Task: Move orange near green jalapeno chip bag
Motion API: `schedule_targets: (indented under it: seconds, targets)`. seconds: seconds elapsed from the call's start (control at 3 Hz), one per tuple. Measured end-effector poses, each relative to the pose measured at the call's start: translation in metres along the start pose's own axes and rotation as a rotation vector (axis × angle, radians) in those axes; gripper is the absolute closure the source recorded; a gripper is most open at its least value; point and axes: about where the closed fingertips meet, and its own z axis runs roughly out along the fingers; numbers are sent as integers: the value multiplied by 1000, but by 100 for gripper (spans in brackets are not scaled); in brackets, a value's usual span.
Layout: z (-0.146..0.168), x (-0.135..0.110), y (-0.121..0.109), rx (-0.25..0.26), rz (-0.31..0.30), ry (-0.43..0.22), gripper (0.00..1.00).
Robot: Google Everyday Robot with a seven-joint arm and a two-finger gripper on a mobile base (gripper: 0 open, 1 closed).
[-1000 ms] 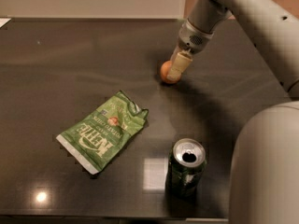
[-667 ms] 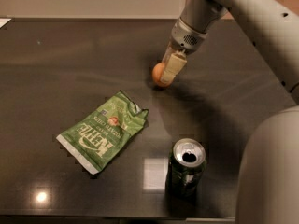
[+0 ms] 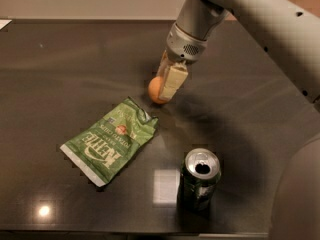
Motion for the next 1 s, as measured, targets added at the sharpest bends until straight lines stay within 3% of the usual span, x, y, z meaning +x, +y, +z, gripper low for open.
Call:
schedule_targets:
  seconds: [0.33, 1.0]
  targets:
    - [9, -9, 13, -11, -53, 13, 82]
    - [22, -9, 24, -19, -91, 39, 35]
